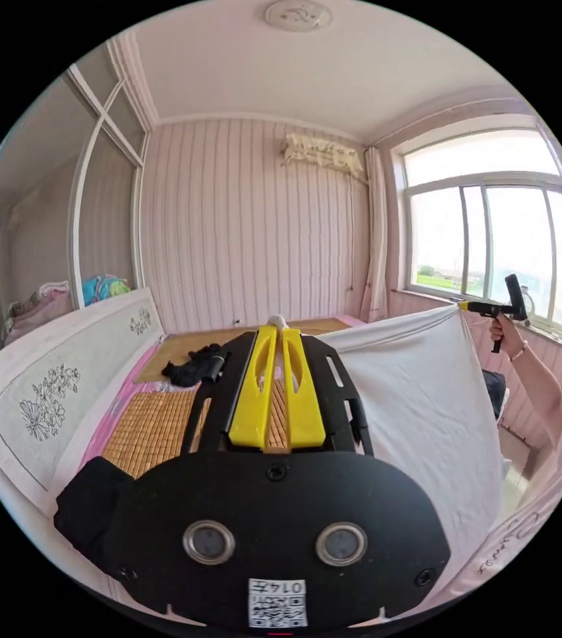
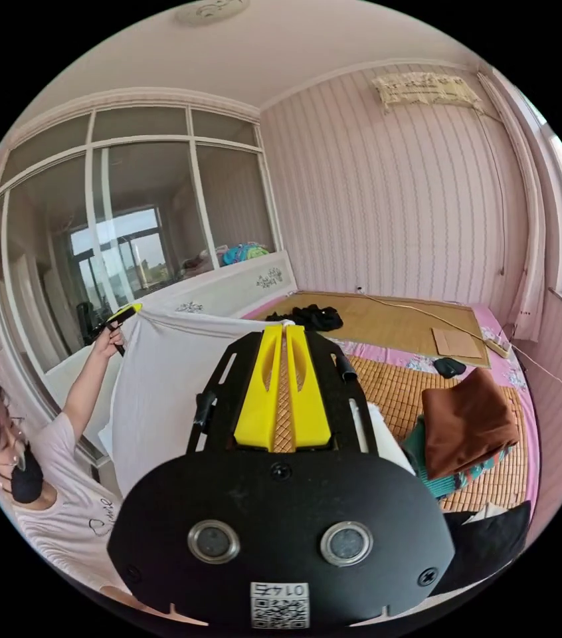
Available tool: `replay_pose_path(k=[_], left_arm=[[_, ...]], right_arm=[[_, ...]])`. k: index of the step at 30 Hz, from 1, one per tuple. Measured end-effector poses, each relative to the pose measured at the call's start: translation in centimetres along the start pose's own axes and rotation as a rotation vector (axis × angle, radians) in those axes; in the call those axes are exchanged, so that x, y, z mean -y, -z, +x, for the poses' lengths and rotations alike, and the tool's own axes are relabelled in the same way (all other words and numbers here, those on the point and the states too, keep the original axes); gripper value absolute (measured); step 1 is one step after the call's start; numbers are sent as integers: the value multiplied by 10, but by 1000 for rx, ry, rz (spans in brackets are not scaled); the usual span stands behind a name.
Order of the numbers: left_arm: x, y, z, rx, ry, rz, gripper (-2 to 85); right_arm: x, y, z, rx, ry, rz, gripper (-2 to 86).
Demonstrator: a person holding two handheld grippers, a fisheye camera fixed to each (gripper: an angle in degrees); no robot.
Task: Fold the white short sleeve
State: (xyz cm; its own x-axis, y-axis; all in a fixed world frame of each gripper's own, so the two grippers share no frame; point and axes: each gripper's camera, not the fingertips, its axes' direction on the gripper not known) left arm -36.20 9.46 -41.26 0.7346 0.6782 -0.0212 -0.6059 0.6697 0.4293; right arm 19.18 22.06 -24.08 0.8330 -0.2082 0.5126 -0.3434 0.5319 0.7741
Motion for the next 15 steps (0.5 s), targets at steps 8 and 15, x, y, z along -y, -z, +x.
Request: replay_pose_path(k=[8,15], left_arm=[[70,-45,-17,65,108,206,-10],[-27,-78,-24,-35,27,5,-10]], right_arm=[[81,-11,-18,-81,102,345,3],[5,-50,-11,-9,171,211,3]])
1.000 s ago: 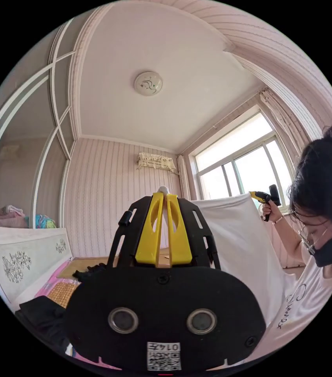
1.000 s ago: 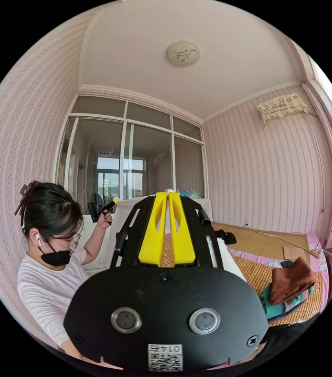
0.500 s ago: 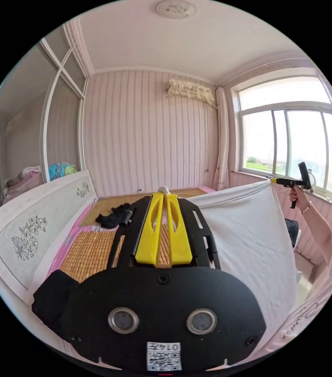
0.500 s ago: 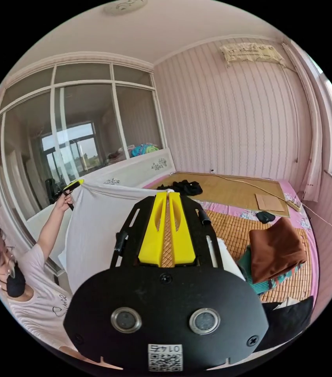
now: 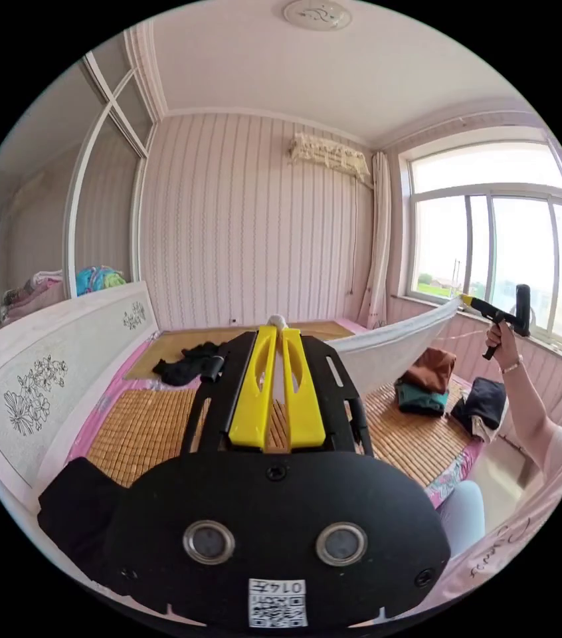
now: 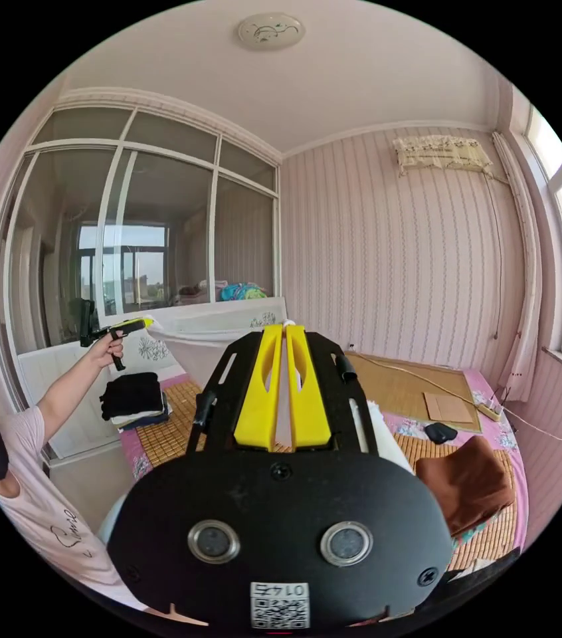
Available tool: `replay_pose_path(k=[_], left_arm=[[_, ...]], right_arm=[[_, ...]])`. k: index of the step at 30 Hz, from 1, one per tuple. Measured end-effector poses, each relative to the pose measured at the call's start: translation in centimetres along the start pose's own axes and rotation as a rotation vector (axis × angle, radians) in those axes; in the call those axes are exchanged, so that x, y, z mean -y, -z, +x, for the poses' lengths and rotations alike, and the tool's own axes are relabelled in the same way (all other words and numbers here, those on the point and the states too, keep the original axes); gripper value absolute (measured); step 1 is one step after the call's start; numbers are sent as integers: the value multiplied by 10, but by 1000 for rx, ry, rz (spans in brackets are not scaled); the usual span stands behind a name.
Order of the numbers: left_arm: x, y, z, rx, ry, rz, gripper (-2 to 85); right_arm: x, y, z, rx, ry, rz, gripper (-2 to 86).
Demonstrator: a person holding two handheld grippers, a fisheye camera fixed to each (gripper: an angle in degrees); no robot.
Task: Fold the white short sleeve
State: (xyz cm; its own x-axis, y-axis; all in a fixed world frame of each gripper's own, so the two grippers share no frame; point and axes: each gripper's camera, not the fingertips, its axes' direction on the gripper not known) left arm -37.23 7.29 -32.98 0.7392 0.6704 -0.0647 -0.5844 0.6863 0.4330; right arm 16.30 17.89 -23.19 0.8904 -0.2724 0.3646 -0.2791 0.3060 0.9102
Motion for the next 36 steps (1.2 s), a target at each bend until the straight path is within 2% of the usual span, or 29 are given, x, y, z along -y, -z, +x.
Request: replay_pose_path(k=[5,7,11,13,18,36], left_arm=[[-184,-62,-6,-40,-8,-375,-10],[-247,-83,0,-17,-23,-498,-10],[-355,-111,7,-102,66,-633,-10],[-385,-115,4,-152,137,-645,-10],[-428,-115,-2,-191,234,-642,-10],[-493,-124,-35,-218,371,-639,-6]], right_arm=[[-152,-46,25,133,-176,-225,3],[-232,-71,39,175,-325,-355,3],[-331,-97,48,187,-518,-512,3],[-375,-97,48,171,-634,-558,3],[-416,-81,45,137,-743,-566,3],[-438,-115,18,147,-630,-855,5]])
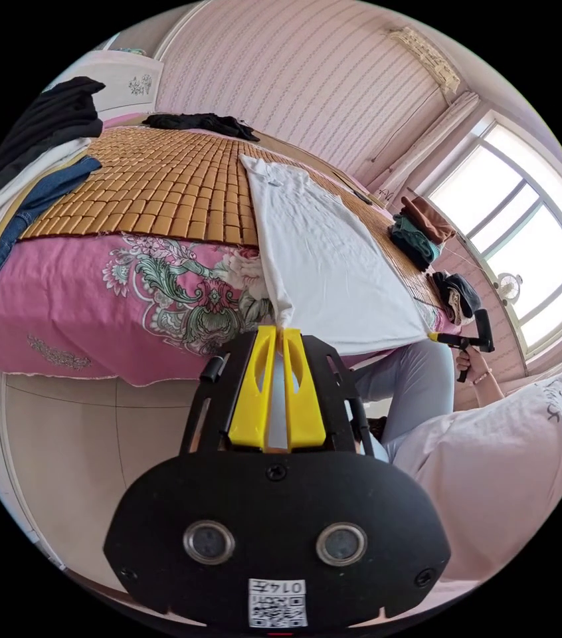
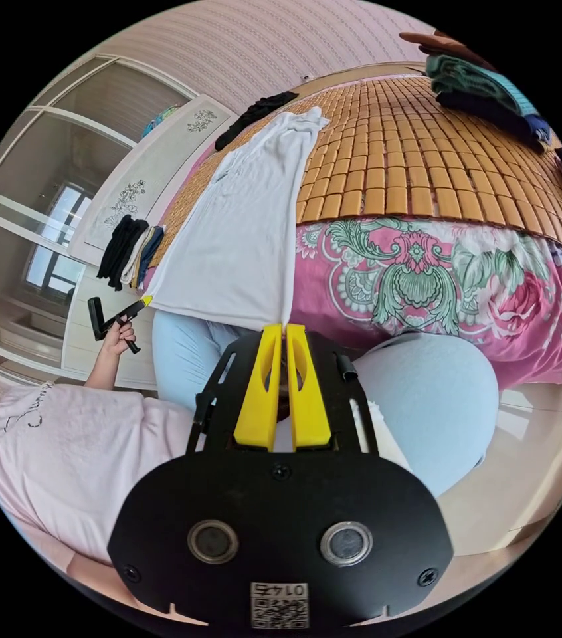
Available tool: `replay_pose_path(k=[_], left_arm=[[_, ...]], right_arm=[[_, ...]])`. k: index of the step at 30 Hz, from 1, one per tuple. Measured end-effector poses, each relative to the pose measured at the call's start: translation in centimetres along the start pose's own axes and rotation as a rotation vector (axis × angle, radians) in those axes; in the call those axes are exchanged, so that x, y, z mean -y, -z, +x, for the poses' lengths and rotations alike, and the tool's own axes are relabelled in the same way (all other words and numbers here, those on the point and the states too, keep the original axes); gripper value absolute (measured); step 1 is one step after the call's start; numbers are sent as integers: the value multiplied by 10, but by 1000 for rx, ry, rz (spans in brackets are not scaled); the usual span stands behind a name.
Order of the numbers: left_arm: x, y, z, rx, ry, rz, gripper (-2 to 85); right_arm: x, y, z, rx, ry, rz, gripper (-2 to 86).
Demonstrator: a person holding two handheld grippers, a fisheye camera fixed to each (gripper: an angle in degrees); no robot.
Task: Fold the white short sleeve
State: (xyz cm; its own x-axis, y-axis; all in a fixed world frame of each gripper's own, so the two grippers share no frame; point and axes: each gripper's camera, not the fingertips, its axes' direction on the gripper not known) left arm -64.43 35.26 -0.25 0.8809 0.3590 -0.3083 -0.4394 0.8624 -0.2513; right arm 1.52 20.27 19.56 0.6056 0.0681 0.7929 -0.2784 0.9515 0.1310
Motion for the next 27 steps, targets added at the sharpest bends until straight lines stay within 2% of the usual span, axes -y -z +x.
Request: replay_pose_path(k=[4,8,11,16,21,27], left_arm=[[-5,-11,-11,-34,39,8,21],[-5,-14,-16,58,44,-20,40],[3,-20,-14,218,12,-87,40],[35,-31,-7,246,-16,-47,34],[113,-74,36,202,-214,3,29],[250,-188,119,127,-560,-31,34]], right_arm=[[6,-4,4,-38,-19,-23,5],[22,3,6,-106,-5,-6,8],[55,9,5,-148,49,30,13],[162,-3,-10,-194,215,112,44],[274,-46,-14,-272,291,117,58],[349,-77,6,-351,308,176,84]])
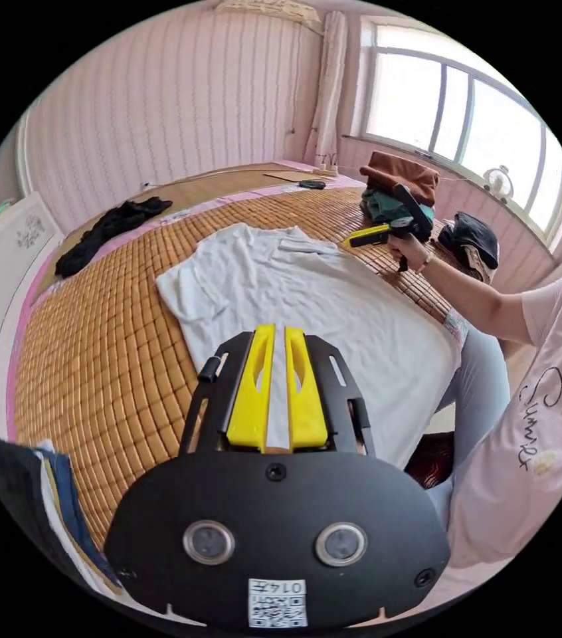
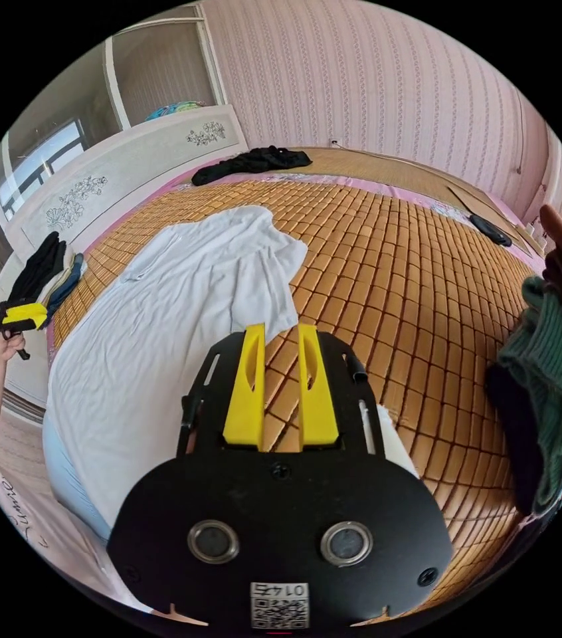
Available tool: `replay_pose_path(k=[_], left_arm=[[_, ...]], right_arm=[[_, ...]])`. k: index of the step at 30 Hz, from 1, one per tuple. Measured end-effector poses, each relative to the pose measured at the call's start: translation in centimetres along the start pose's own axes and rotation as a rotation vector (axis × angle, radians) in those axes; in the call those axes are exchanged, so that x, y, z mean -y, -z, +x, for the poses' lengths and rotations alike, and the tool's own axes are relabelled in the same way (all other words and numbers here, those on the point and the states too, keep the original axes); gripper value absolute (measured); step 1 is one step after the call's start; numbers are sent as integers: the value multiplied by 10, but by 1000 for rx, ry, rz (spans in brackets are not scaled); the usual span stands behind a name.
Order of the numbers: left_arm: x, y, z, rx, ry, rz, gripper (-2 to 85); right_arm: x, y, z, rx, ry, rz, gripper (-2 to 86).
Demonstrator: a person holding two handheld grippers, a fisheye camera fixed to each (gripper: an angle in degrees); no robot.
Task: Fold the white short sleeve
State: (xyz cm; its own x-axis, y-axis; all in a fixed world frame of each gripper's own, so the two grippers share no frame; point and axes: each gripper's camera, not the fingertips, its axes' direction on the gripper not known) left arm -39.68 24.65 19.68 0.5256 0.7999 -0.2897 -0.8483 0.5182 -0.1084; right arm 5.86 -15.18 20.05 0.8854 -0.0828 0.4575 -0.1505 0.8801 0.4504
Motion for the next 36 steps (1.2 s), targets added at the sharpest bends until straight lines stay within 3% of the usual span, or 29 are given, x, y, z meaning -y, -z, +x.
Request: replay_pose_path(k=[4,8,14,17,21,32,36], left_arm=[[106,-91,-1,-33,-97,41,39],[192,-184,4,-76,-91,16,56],[260,-293,46,-37,-149,-129,64],[277,-336,68,-61,-150,-189,64],[291,-371,92,-16,-192,-209,36],[353,-409,173,-65,-359,-100,-9],[367,-445,203,-83,-420,-148,-9]], right_arm=[[24,-21,3,51,64,-82,62],[29,-31,1,-29,103,-141,10],[10,-10,8,-79,145,-96,-4],[9,-6,32,18,94,-83,-6],[6,0,68,183,17,-62,-6],[-9,28,138,375,-27,-38,-4],[-16,39,156,381,-25,-65,-1]])
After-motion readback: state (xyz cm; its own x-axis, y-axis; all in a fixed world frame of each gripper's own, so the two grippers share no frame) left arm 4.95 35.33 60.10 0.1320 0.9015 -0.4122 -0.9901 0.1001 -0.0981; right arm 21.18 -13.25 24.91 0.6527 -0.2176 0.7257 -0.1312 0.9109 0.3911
